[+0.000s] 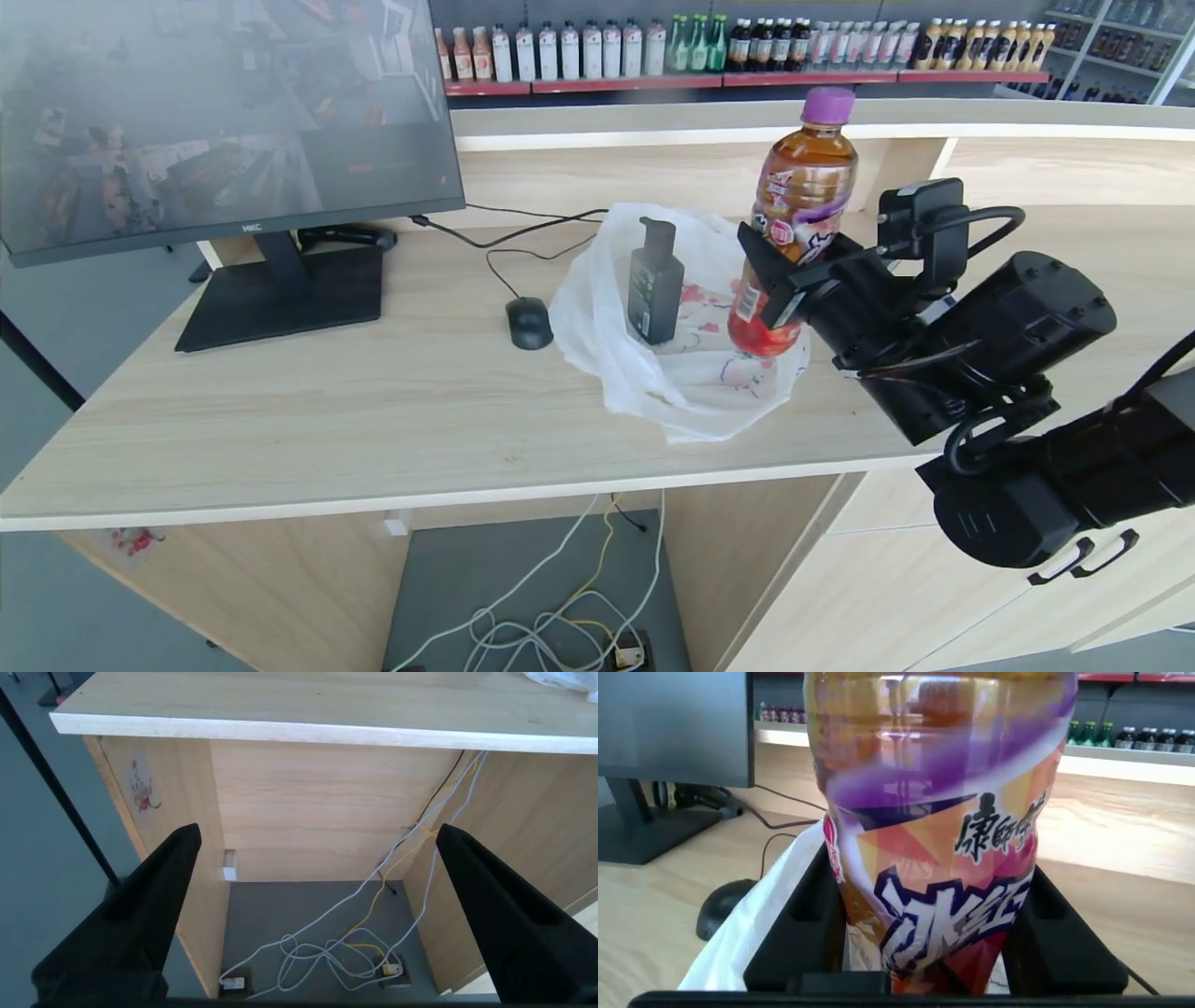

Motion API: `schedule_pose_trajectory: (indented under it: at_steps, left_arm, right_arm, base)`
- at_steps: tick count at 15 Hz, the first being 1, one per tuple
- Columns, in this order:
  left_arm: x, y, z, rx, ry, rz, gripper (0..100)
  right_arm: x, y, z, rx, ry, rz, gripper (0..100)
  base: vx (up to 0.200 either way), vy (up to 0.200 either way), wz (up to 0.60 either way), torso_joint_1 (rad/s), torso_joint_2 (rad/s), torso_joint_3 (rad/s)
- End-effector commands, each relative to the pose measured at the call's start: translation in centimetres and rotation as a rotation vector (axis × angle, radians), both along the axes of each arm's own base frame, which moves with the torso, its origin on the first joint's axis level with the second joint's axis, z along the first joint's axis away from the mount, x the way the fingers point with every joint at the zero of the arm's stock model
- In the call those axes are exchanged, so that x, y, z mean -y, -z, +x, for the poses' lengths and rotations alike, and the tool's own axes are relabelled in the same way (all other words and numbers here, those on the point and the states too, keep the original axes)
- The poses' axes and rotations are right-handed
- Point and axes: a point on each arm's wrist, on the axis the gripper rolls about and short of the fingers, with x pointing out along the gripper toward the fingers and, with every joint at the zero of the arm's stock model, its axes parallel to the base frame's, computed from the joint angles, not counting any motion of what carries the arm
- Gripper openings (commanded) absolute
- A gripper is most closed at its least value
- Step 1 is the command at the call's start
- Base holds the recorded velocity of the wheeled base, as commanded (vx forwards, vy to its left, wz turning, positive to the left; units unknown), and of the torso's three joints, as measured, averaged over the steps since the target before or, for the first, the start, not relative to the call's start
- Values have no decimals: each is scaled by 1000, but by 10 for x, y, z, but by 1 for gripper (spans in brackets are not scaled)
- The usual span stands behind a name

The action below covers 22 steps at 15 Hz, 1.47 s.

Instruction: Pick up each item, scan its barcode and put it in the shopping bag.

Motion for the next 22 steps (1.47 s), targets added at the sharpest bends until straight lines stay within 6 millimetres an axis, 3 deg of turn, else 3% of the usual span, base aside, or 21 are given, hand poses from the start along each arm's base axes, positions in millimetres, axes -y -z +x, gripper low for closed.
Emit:
schedule_pose_trajectory:
  at_steps: [1, 6, 10, 22]
  left_arm:
    - [0, 0, 0, 1, -1, 0, 100]
    - [0, 0, 0, 1, 0, 0, 100]
    - [0, 0, 0, 1, -1, 0, 100]
    - [0, 0, 0, 1, 0, 0, 100]
  right_arm:
    - [-5, 4, 17, -19, 7, -8, 0]
    - [-8, 4, 45, -43, 27, -19, 0]
    - [3, 10, 67, -52, 70, -20, 0]
    - [-10, 31, 105, -67, 72, -28, 0]
  base:
    - [0, 0, 0, 0, 0, 0]
    - [0, 0, 0, 0, 0, 0]
    - [0, 0, 0, 0, 0, 0]
    - [0, 0, 0, 0, 0, 0]
